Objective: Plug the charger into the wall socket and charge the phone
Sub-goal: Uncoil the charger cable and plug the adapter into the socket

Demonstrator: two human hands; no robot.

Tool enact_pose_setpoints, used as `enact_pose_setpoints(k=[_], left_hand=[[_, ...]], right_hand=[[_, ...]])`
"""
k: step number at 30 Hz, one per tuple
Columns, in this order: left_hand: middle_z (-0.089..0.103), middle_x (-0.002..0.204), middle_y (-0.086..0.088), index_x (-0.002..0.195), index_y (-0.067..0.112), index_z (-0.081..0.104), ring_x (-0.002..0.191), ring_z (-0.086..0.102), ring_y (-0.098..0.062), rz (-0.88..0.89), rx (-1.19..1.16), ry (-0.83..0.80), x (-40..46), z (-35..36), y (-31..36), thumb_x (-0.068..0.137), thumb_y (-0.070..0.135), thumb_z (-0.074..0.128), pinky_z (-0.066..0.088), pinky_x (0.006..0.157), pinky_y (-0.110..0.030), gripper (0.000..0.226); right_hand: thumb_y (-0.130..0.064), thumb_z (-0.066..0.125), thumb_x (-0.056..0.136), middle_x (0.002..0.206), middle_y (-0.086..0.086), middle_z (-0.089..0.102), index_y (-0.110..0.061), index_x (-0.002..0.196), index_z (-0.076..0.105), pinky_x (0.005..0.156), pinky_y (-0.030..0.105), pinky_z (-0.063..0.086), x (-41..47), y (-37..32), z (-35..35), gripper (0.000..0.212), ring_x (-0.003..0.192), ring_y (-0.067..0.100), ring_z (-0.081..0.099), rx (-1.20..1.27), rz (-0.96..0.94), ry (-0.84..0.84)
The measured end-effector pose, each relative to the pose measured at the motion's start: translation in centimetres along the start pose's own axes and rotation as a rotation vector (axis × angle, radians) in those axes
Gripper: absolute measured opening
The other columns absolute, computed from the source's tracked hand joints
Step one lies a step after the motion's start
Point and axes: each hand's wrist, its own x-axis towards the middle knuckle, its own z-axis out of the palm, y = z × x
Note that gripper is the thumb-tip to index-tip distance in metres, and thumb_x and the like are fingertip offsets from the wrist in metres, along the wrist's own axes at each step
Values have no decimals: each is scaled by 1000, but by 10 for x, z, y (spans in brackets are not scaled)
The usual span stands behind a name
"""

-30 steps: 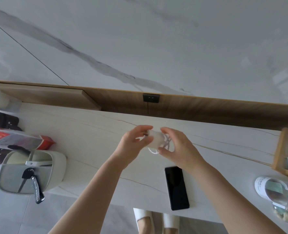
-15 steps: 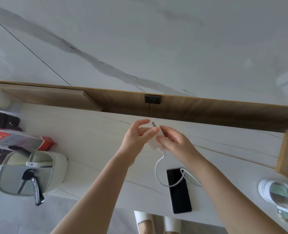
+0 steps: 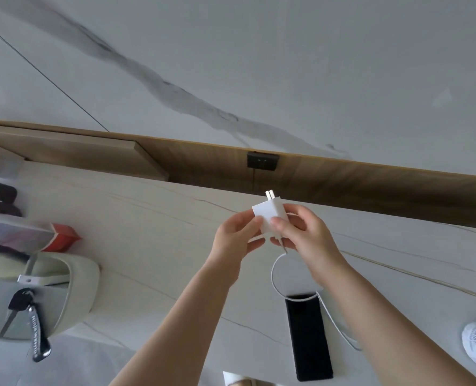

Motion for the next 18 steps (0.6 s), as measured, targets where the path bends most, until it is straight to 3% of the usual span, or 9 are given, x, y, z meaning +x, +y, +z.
enact_pose_setpoints(k=[8,14,18], left_hand=[[72,104,-10,113,12,64,98,69,-21,-23,-98,30,50,3,1,86,23,65,55,89,-34,30],[71,98,-5,107,18,62,92,70,-15,57,-97,108,101,9,-1,88,20,62,58,77,-25,19],[70,93,0,104,18,62,86,67,-13,125,-25,170,137,10,-4,88,13,60,56,72,-22,17]], right_hand=[[-29,57,91,119,8,62,-23,123,50,84,36,57,60,14,8,33,100,23,66,22,49,73],[-38,60,86,113,0,67,-23,123,58,75,25,53,111,25,19,40,100,15,63,-16,61,-1],[-36,66,82,108,-4,64,-19,124,54,81,26,48,147,35,26,47,98,15,60,-120,2,64]])
